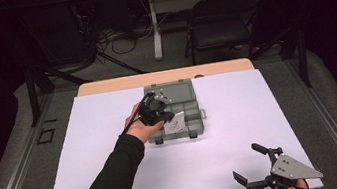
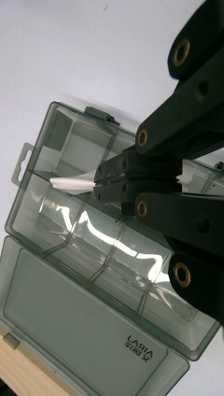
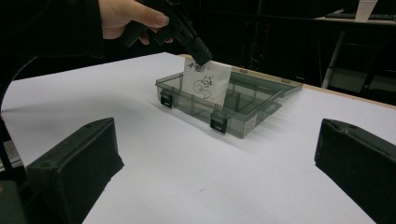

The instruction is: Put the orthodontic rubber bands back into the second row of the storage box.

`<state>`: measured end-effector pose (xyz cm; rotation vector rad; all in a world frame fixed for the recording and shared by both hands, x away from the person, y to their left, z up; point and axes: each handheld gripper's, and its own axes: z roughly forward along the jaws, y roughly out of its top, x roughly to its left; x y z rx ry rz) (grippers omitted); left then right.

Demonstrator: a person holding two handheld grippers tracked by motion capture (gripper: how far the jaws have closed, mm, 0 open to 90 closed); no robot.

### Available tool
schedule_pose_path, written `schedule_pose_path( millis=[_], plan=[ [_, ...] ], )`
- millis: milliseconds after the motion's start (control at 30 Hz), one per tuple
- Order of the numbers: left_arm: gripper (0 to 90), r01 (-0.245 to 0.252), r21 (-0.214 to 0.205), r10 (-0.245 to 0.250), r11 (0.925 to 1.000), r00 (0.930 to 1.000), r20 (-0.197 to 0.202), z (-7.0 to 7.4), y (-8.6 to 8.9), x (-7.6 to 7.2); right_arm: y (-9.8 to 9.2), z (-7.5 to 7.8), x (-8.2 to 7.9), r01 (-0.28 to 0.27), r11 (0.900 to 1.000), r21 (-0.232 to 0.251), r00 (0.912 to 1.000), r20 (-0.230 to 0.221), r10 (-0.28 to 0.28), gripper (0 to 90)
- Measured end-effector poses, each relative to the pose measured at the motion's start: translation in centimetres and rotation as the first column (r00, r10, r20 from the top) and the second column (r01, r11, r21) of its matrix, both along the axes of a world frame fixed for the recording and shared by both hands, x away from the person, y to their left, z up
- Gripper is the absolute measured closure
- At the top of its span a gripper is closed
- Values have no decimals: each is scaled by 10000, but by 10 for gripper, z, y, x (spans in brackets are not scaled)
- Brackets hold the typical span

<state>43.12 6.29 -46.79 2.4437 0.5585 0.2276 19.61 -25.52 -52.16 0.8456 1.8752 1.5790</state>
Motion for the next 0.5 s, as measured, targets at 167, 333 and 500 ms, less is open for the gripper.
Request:
schedule_pose_path(
  millis=[167,333,500],
  plan=[
    [895,-54,-24,54,10000,10000,-47,-4,1,0,0,0,0,24,10000,29,10000,-23,-24,0],
    [895,-150,-62,150,9999,9998,-97,-7,3,1,1,-1,1,94,9999,98,9999,134,-95,0],
    [893,-277,-149,275,9995,9995,-159,-8,4,1,0,0,0,24,10000,13,10000,-15,-24,0]
  ],
)
